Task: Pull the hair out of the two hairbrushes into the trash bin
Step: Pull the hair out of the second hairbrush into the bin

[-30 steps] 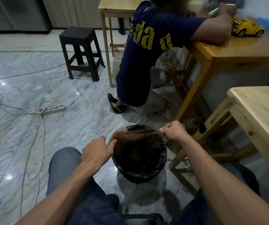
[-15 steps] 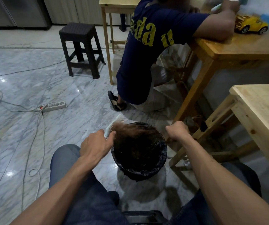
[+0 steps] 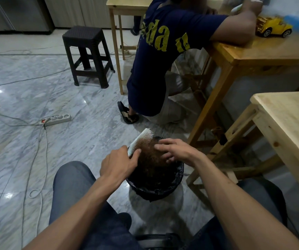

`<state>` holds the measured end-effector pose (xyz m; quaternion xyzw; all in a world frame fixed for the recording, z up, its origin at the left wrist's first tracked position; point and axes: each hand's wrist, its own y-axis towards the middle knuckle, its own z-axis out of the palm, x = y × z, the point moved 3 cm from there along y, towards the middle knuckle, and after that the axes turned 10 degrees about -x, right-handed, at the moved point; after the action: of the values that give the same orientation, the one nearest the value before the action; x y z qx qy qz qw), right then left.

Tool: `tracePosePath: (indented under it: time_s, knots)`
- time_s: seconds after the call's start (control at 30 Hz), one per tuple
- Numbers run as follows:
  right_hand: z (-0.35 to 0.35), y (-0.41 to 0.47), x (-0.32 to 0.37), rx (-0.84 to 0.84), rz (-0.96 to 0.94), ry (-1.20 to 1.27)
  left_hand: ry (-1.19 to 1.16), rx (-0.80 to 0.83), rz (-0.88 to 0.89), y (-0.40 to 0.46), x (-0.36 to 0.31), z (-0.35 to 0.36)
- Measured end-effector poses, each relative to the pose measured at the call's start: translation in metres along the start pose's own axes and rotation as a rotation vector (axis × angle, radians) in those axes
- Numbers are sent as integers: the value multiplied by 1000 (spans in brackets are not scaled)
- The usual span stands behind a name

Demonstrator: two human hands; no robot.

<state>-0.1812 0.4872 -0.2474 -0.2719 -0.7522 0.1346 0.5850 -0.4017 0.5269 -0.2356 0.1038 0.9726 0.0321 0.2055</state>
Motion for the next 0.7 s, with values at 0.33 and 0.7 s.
tracePosePath:
  time_s: [0.33, 0.7]
  knots:
    - [-64, 8, -21, -600, 135, -219, 5, -72, -65, 30, 12, -23]
    - [-17, 10, 4, 0, 34, 75, -40, -34, -4, 24, -6, -13]
